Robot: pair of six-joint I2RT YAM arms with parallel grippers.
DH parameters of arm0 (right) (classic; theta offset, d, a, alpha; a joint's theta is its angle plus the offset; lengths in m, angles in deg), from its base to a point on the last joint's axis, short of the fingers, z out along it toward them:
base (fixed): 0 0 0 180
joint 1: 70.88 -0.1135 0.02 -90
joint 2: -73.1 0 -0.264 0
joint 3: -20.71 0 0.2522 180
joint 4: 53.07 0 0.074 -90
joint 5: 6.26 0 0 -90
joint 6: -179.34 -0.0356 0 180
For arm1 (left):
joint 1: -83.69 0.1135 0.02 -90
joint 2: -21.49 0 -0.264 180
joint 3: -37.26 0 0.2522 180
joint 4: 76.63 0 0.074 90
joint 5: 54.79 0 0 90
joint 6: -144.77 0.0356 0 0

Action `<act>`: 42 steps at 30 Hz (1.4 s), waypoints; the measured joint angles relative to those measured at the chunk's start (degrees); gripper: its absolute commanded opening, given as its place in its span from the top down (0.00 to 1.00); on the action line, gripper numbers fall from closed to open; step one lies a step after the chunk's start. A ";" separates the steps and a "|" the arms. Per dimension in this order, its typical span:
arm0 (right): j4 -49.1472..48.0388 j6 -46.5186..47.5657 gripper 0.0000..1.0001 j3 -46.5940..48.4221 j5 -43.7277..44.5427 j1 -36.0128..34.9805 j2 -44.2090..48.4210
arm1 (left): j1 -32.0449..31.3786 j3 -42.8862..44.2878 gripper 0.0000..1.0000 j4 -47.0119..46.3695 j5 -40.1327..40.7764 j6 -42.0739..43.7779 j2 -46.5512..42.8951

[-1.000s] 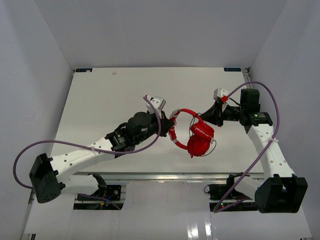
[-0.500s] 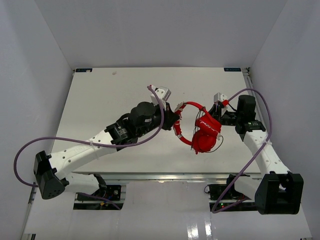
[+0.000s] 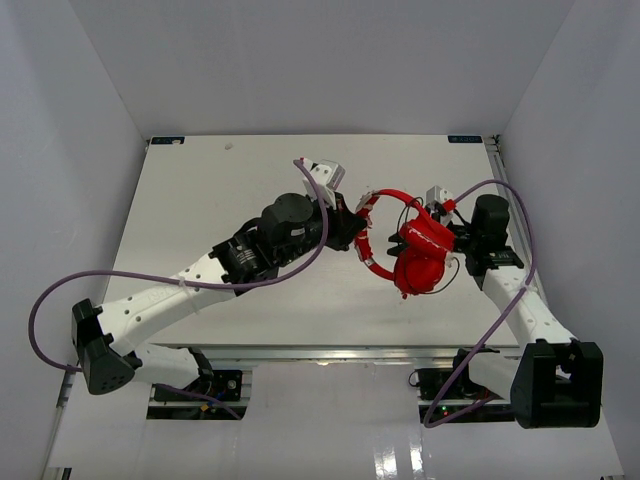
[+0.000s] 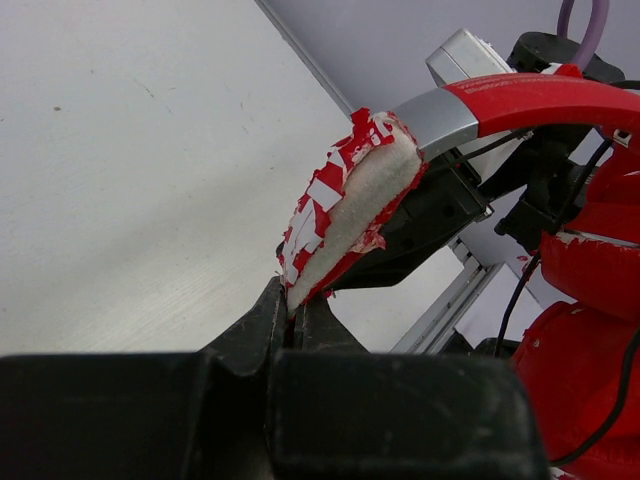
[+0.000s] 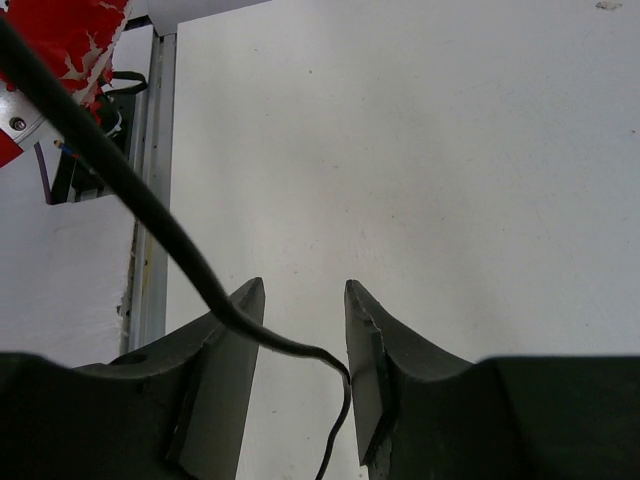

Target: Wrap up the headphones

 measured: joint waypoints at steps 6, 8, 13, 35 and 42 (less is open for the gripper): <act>-3.32 -3.45 0.56 -1.78 0.70 -0.70 0.07 | -0.07 1.89 1.00 1.56 3.30 -0.82 0.15; -4.62 -4.79 0.56 -2.89 1.02 -0.81 0.15 | -0.07 2.79 1.00 1.75 4.93 -1.22 0.15; -8.27 -9.20 0.58 -5.23 1.36 -0.86 0.47 | -0.07 3.47 1.00 1.10 8.57 -2.66 -0.24; -2.46 -9.33 0.92 -6.37 3.10 -3.11 9.09 | -0.07 3.27 1.00 1.04 17.42 -5.69 -1.93; 12.35 0.78 0.92 -4.59 7.79 -3.16 19.11 | -0.07 -1.74 1.00 -2.47 25.21 -9.44 -2.60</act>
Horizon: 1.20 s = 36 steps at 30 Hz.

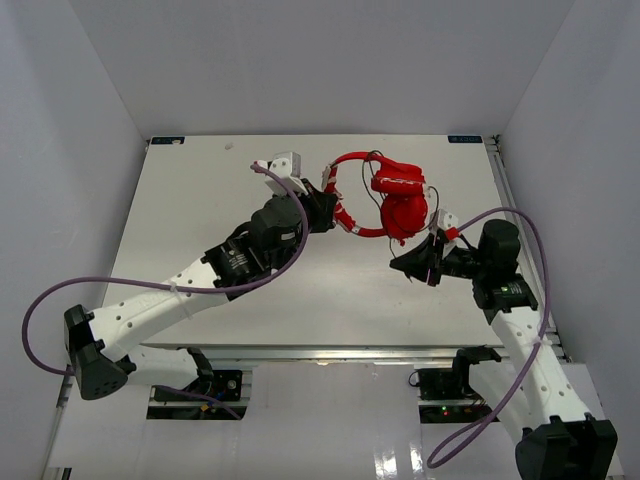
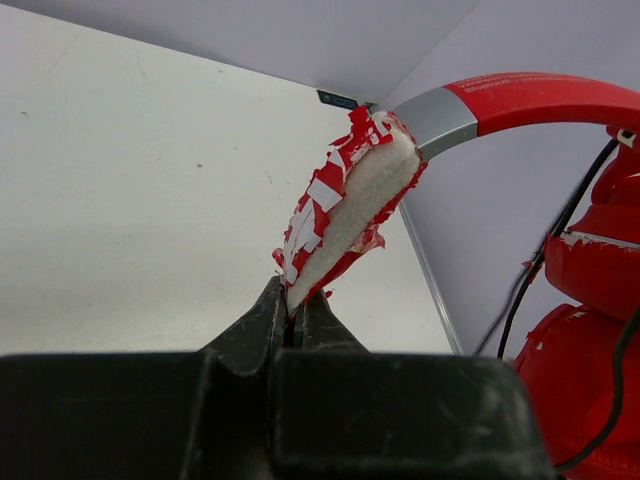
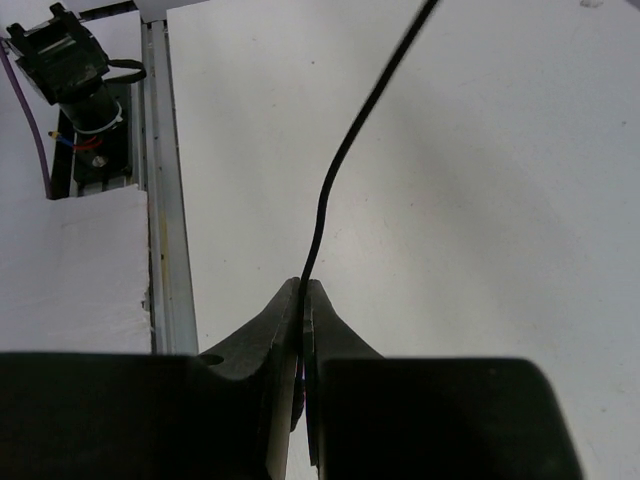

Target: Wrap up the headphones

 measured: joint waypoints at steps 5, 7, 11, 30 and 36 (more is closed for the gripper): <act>12.49 9.52 0.92 8.36 6.65 -0.51 1.96 | 0.02 -1.46 1.00 -1.71 5.27 -1.76 2.41; 16.76 13.58 0.92 11.49 9.86 -0.90 1.90 | 0.02 -1.07 1.00 -2.02 6.64 -2.36 4.71; 23.13 19.82 0.92 13.17 15.58 -2.21 1.96 | 0.03 0.62 1.00 -1.79 7.79 -3.09 10.59; 31.40 29.42 0.92 8.27 24.07 -6.81 -2.79 | 6.51 6.34 1.00 7.40 -1.91 -3.74 23.52; 29.48 26.53 0.92 7.65 23.56 -7.14 -6.70 | 6.49 7.01 1.00 11.24 -6.10 -4.10 29.19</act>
